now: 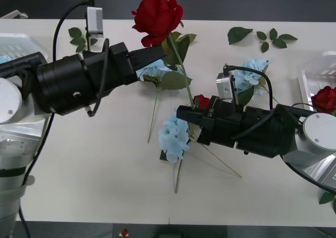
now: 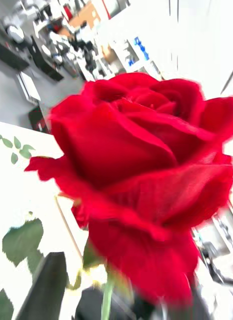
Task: Put the red flowers into the right box and the blue flowers into the left box
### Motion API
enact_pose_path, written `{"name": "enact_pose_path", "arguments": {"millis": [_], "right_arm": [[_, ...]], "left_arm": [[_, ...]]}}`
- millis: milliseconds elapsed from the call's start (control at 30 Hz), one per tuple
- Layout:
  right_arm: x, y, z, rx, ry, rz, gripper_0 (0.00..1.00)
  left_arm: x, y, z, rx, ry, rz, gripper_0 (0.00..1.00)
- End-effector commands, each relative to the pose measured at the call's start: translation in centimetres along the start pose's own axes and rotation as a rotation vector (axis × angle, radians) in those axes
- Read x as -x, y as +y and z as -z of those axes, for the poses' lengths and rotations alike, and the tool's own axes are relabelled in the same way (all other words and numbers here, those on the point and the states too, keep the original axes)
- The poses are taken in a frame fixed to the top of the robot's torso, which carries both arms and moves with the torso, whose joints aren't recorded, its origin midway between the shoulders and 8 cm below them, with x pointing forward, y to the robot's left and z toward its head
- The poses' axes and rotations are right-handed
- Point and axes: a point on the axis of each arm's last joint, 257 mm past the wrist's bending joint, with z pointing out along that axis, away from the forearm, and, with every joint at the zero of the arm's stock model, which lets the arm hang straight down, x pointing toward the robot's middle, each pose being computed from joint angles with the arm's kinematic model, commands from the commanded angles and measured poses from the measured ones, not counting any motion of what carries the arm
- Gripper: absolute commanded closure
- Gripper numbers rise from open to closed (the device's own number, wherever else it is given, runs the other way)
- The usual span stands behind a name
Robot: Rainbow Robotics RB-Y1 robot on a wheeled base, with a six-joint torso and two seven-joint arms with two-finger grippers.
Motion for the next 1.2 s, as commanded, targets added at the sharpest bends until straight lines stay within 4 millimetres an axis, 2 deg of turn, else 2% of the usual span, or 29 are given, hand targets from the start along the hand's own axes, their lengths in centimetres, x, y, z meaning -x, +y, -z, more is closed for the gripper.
{"name": "enact_pose_path", "arguments": {"millis": [33,133,233,300,333,400,433,533,600,633,700,733,800,833,900,933,1033,1067,1133,1200], "right_arm": [[1.5,-1.0,1.2,-0.016,0.030,0.023,1.00],[1.8,-2.5,2.8,-0.044,0.090,0.010,1.00],[2.0,-4.4,5.7,-0.089,0.194,-0.003,1.00],[2.4,-6.3,8.7,-0.146,0.284,-0.018,1.00],[2.5,-6.6,9.4,-0.158,0.304,-0.023,1.00],[2.6,-8.3,12.7,-0.224,0.371,-0.073,1.00],[2.7,-8.7,13.3,-0.238,0.381,-0.089,1.00],[2.5,-11.2,17.4,-0.341,0.443,-0.115,1.00],[2.4,-14.0,21.7,-0.453,0.493,-0.116,1.00],[2.3,-14.7,22.9,-0.481,0.508,-0.113,1.00],[1.8,-17.0,27.4,-0.584,0.558,-0.126,1.00],[1.8,-17.5,28.4,-0.606,0.561,-0.134,1.00],[1.9,-19.5,32.2,-0.698,0.573,-0.163,1.00],[2.0,-20.0,33.1,-0.718,0.571,-0.174,1.00],[2.4,-22.1,37.3,-0.804,0.579,-0.201,1.00],[2.5,-22.5,38.2,-0.823,0.581,-0.209,1.00],[3.1,-24.5,43.5,-0.935,0.578,-0.241,1.00],[3.0,-24.8,44.3,-0.951,0.581,-0.244,1.00],[2.9,-25.8,47.9,-1.023,0.611,-0.232,1.00],[2.7,-26.3,49.9,-1.065,0.636,-0.221,1.00]], "left_arm": [[0.3,1.1,3.3,0.045,0.046,0.014,0.00],[0.3,1.8,5.5,0.079,0.089,0.003,0.00],[0.4,2.4,7.5,0.115,0.134,-0.003,0.00],[0.3,3.1,9.3,0.154,0.166,0.001,0.00],[0.3,3.3,9.7,0.164,0.173,0.001,0.00],[0.2,4.3,11.7,0.221,0.202,-0.005,0.00],[0.2,4.6,12.1,0.237,0.209,-0.009,0.00],[0.4,6.8,14.7,0.327,0.248,-0.020,0.00],[0.5,8.9,16.5,0.391,0.276,-0.008,0.00],[0.5,9.3,16.8,0.402,0.281,-0.006,0.00],[0.4,11.6,17.8,0.456,0.302,-0.009,0.00],[0.3,12.1,17.8,0.468,0.312,-0.017,0.00],[-0.1,14.8,18.0,0.526,0.354,-0.053,0.00],[-0.1,15.4,18.0,0.539,0.361,-0.057,0.00],[0.1,17.9,17.4,0.579,0.379,-0.078,0.00],[0.0,18.5,17.2,0.588,0.382,-0.080,0.00],[0.2,22.2,15.4,0.638,0.385,-0.099,0.00],[0.2,22.8,15.1,0.647,0.385,-0.102,0.00],[0.3,24.8,13.7,0.676,0.384,-0.119,0.00],[0.3,25.9,12.8,0.694,0.382,-0.121,0.00]]}}
